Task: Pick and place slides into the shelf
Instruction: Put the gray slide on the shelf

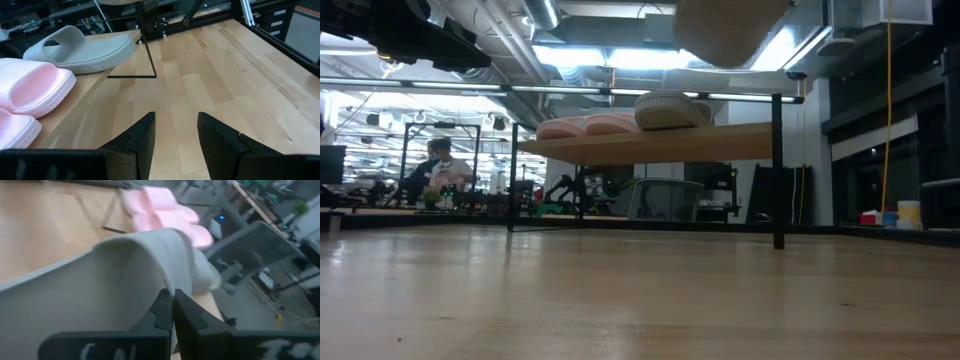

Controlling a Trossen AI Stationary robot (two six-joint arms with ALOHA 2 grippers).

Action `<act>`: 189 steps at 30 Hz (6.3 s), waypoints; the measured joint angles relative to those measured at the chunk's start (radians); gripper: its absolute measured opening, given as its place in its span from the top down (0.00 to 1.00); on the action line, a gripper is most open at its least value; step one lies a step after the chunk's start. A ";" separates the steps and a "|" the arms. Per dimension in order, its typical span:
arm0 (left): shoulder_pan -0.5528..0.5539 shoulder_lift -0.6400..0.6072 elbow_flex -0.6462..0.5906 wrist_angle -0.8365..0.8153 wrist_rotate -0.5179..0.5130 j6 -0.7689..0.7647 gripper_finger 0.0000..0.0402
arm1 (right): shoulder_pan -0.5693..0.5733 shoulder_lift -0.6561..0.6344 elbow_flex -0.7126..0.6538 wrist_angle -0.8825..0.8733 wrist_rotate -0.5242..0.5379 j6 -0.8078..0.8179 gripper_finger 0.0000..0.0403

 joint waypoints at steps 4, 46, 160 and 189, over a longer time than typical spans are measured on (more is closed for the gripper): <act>0.000 0.000 0.000 -0.001 0.000 0.000 0.65 | -0.028 -0.083 -0.118 -0.002 0.039 0.025 0.98; 0.000 0.000 0.000 -0.003 0.000 0.000 0.65 | -0.375 -0.061 -0.167 0.000 -0.080 0.026 0.98; 0.000 0.000 0.000 -0.003 0.000 0.000 0.65 | -0.392 -0.118 0.059 0.140 -0.282 -0.237 0.56; 0.000 0.000 0.000 0.244 0.000 0.055 0.65 | -0.269 -0.137 -0.181 0.236 -0.171 -0.267 0.56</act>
